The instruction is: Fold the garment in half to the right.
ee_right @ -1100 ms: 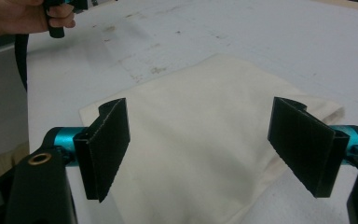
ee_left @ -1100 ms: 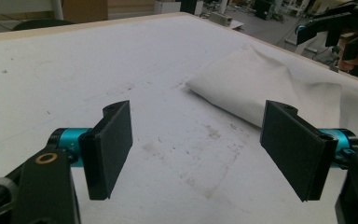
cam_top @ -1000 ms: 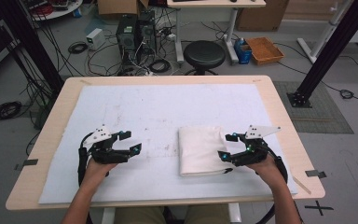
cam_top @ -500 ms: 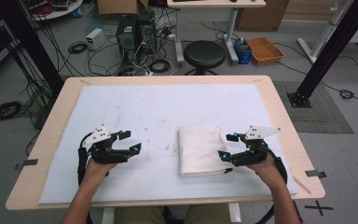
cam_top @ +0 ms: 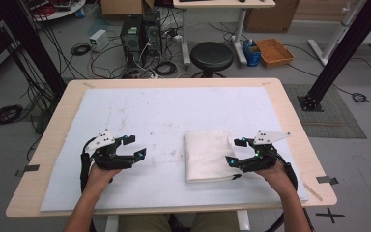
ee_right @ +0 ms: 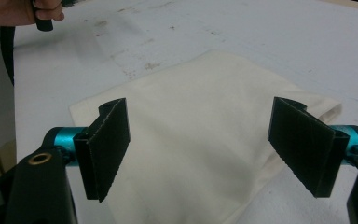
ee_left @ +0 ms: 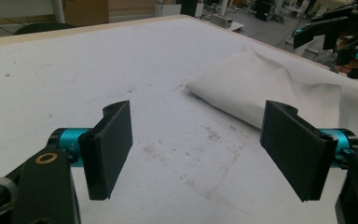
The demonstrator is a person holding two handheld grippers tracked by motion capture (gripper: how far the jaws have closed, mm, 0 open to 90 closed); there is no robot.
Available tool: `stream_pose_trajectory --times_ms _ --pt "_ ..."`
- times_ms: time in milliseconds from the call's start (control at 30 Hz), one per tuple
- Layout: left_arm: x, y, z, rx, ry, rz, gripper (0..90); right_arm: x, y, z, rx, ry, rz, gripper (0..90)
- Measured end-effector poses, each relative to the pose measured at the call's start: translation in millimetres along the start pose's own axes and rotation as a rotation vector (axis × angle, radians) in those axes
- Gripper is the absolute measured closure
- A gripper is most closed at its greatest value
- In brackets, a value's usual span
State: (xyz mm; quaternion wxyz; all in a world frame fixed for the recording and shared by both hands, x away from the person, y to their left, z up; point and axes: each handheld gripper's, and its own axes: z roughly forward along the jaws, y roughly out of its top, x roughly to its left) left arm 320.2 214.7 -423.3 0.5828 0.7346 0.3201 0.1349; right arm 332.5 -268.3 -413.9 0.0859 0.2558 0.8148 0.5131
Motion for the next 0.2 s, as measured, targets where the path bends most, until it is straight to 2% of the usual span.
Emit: stream_pose_trajectory --times_ms 200 --pt "0.3 -0.1 0.1 -0.002 0.002 -0.001 25.3 -0.2 0.1 -1.1 0.001 -0.002 0.003 20.6"
